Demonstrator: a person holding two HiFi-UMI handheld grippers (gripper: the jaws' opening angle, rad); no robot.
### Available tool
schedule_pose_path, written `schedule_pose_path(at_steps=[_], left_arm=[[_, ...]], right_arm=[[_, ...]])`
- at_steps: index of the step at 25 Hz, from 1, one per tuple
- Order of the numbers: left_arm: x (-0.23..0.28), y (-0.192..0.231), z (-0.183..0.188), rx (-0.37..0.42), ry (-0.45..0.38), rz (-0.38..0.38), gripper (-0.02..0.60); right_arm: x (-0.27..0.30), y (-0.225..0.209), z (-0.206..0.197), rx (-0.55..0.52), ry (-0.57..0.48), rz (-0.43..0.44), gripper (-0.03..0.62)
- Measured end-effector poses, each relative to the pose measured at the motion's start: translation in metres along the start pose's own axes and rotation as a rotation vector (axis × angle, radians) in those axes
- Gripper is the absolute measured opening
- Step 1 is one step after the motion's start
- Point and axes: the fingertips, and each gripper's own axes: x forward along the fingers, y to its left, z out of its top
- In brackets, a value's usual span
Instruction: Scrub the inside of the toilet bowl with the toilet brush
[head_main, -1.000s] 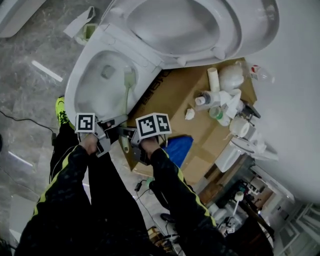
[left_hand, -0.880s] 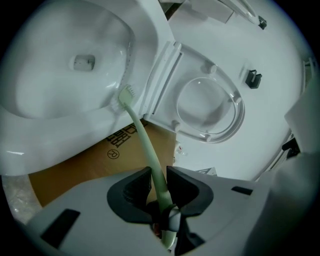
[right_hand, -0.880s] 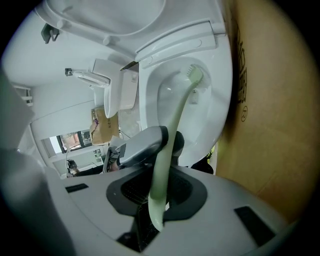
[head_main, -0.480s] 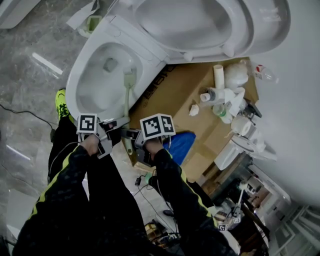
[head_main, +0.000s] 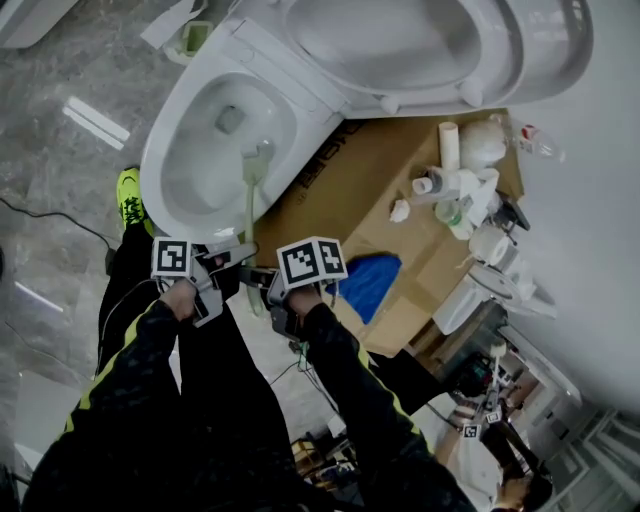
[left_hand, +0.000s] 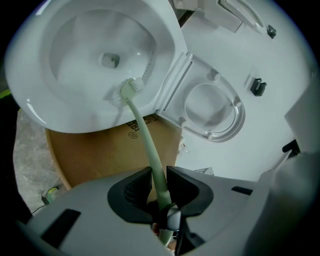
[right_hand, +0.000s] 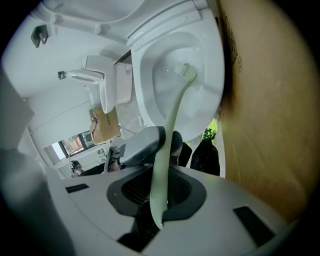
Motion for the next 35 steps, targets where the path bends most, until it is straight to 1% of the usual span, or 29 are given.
schedule_pose_path(at_steps=[5,10,20,29,35], left_arm=[[-0.018,0.007,-0.018,-0.033,0.006,0.02,0.094],[-0.041,0.013,-0.028,-0.049,0.014,0.046,0.094],[-0.086,0.018,-0.043,-0.067,0.041,0.144,0.094],[-0.124,0.021,-0.039,-0.049,0.073,0.257,0.095],[-0.14,0.021,-0.033,-0.015,0.114,0.329,0.095]], right_arm=[[0.011,0.002,-0.024,0.019,0.024,0.011,0.058],[0.029,0.007,-0.042,0.036,0.038,0.033,0.057],[0.064,0.026,-0.072,0.103,0.04,0.119,0.055],[0.096,0.047,-0.081,0.15,0.036,0.21,0.055],[0.111,0.06,-0.08,0.179,0.009,0.288,0.055]])
